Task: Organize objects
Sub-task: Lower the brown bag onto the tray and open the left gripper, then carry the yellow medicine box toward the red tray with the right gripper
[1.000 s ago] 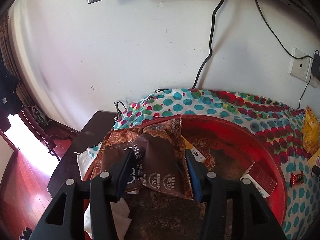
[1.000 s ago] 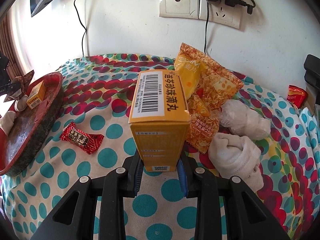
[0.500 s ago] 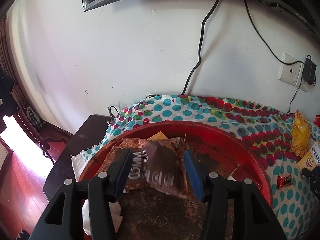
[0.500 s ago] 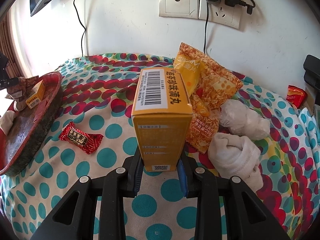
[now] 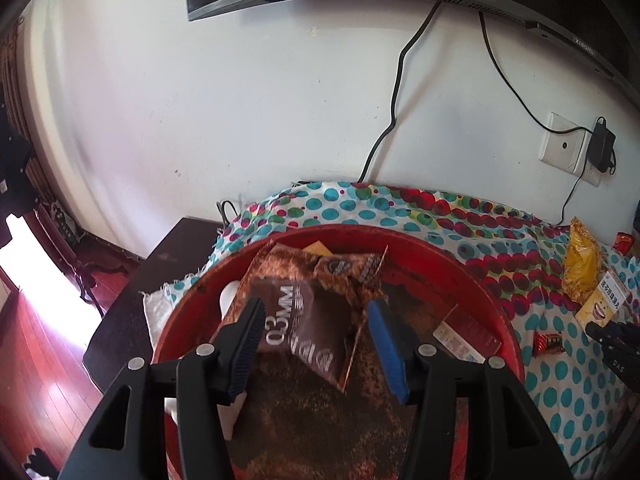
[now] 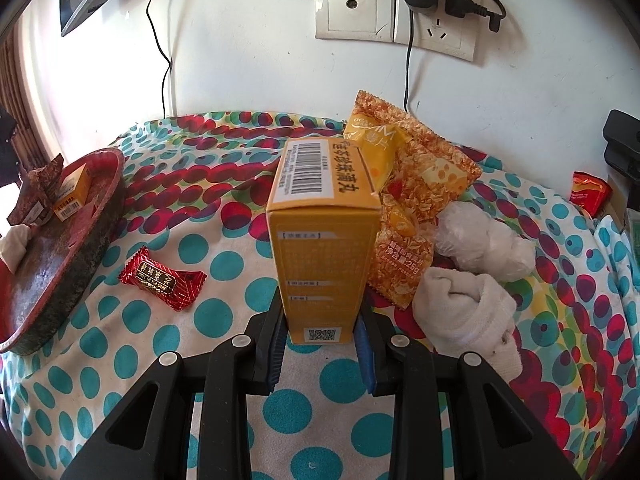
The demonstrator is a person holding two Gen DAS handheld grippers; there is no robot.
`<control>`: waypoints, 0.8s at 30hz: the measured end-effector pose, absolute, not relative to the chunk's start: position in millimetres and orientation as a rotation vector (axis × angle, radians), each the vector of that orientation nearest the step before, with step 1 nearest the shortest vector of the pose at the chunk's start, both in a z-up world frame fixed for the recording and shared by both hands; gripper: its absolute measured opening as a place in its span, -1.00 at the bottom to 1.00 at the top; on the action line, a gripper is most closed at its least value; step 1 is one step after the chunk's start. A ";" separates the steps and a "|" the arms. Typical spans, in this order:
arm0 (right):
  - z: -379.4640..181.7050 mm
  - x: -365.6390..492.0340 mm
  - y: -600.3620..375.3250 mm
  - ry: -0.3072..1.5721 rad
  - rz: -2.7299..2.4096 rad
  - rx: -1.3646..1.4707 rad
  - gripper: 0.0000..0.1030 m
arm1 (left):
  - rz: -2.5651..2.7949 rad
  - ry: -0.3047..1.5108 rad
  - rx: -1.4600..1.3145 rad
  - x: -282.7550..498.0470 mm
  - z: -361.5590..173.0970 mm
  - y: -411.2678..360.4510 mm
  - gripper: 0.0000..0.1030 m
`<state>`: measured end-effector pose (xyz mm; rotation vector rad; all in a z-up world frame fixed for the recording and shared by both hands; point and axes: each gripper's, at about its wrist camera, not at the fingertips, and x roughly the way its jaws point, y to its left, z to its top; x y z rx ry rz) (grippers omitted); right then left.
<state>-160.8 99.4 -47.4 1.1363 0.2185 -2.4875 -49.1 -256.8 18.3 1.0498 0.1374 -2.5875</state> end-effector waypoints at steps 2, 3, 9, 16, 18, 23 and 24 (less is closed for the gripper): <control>-47.3 -160.3 99.7 0.220 -2.490 1.130 -0.44 | -2.586 0.162 1.052 -38.6 15.3 -254.9 0.07; -46.8 -158.9 99.4 0.218 -2.492 1.123 -0.44 | -2.585 0.175 1.056 -32.6 12.9 -253.3 0.07; -48.3 -157.1 99.1 0.213 -2.504 1.118 -0.45 | -2.571 0.175 1.093 -2.1 -3.1 -236.4 0.07; -46.0 -154.6 100.1 0.210 -2.532 1.102 -0.45 | -2.647 0.174 1.016 36.2 -1.8 -218.9 0.07; -45.4 -153.6 99.8 0.220 -2.540 1.098 -0.45 | -2.659 0.150 0.986 43.8 -2.5 -215.7 0.07; -43.0 -150.7 96.6 0.267 -2.575 1.081 -0.45 | -2.662 0.157 0.955 55.9 -12.1 -217.6 0.07; -42.6 -148.9 95.4 0.281 -2.584 1.070 -0.45 | -2.670 0.163 0.949 58.3 -12.6 -218.0 0.07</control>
